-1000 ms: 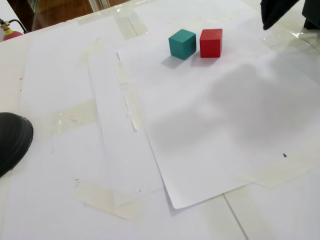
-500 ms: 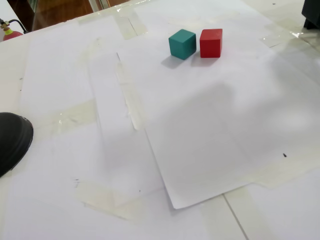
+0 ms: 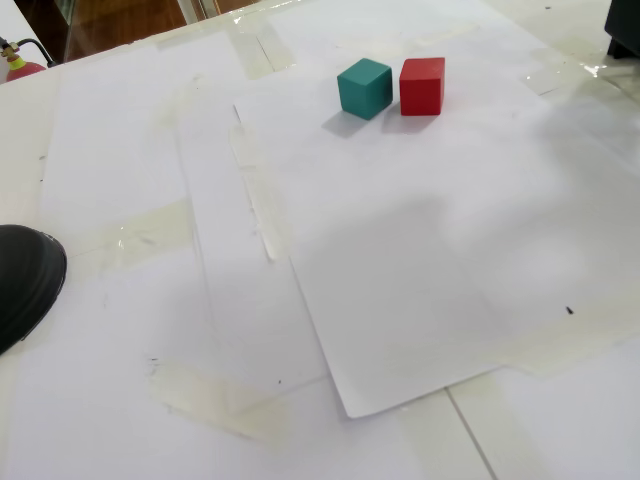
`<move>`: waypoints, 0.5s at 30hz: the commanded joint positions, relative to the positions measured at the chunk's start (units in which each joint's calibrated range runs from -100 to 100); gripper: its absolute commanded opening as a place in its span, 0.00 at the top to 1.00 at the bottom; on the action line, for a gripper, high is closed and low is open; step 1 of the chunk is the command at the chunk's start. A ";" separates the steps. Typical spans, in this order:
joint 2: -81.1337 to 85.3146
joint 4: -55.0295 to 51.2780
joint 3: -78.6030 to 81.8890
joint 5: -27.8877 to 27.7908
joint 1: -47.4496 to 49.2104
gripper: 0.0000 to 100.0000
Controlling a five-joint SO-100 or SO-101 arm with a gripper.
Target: Put the red cube on the top of the blue cube.
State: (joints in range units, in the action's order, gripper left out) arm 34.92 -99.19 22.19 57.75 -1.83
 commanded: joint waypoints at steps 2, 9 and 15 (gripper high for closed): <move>-2.74 -0.49 -4.98 3.27 0.01 1.00; -5.65 3.83 -4.71 5.32 -0.29 1.00; -8.23 5.30 -5.26 5.91 -1.05 1.00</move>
State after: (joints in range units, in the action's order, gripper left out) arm 27.46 -95.77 21.64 62.98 -1.83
